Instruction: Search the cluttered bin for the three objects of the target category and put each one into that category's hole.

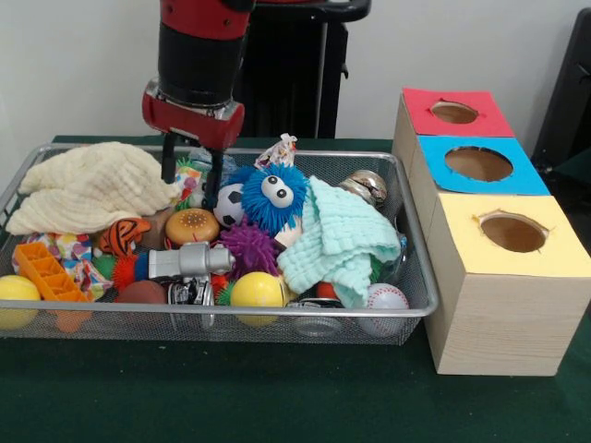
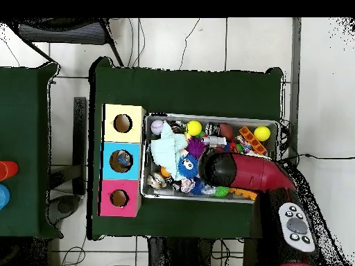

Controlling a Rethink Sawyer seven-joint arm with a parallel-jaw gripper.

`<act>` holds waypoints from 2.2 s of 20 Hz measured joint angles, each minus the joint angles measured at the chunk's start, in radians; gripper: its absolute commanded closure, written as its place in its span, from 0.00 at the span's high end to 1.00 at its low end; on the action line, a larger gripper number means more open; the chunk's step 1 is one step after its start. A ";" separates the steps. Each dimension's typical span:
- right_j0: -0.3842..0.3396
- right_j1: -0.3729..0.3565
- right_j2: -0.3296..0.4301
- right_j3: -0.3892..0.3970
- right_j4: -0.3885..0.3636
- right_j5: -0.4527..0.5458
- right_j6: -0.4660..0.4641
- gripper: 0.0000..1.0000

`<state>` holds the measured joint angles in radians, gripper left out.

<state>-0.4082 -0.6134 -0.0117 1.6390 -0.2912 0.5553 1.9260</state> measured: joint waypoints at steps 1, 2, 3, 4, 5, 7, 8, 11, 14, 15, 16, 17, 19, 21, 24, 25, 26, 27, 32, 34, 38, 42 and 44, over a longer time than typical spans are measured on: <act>-0.005 0.013 0.009 -0.013 0.000 0.051 -0.002 1.00; -0.010 0.027 0.018 -0.028 0.000 0.102 -0.004 1.00; -0.019 0.049 0.033 -0.051 0.000 0.180 -0.009 1.00; -0.026 0.068 0.047 -0.072 -0.001 0.238 -0.014 1.00; -0.034 0.091 0.064 -0.096 -0.003 0.304 -0.021 1.00; -0.048 0.132 0.096 -0.143 -0.014 0.400 -0.034 1.00; -0.054 0.146 0.111 -0.162 -0.017 0.425 -0.040 1.00; -0.064 0.165 0.142 -0.194 -0.021 0.456 -0.050 1.00; -0.077 0.171 0.174 -0.212 -0.023 0.448 -0.052 1.00; -0.085 0.171 0.189 -0.213 -0.023 0.436 -0.052 1.00; -0.090 0.171 0.195 -0.213 -0.023 0.428 -0.052 1.00; -0.092 0.171 0.197 -0.213 -0.024 0.423 -0.052 1.00; -0.105 0.165 0.206 -0.210 -0.024 0.396 -0.052 1.00; -0.109 0.154 0.206 -0.206 -0.026 0.384 -0.052 1.00; -0.107 0.103 0.203 -0.192 -0.046 0.381 -0.052 1.00; -0.105 0.085 0.200 -0.188 -0.053 0.381 -0.052 1.00; -0.101 0.069 0.196 -0.185 -0.059 0.381 -0.052 1.00; -0.097 0.053 0.192 -0.183 -0.065 0.381 -0.052 1.00; -0.054 -0.028 0.146 -0.178 -0.082 0.391 -0.052 1.00; -0.027 -0.058 0.116 -0.175 -0.081 0.399 -0.052 1.00; 0.030 -0.096 0.049 -0.157 -0.057 0.403 -0.044 1.00; 0.071 -0.099 -0.007 -0.120 0.001 0.403 -0.006 1.00; 0.086 -0.098 -0.033 -0.091 0.036 0.399 0.030 1.00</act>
<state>-0.3224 -0.7109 -0.0447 1.5483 -0.2553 0.9539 1.9561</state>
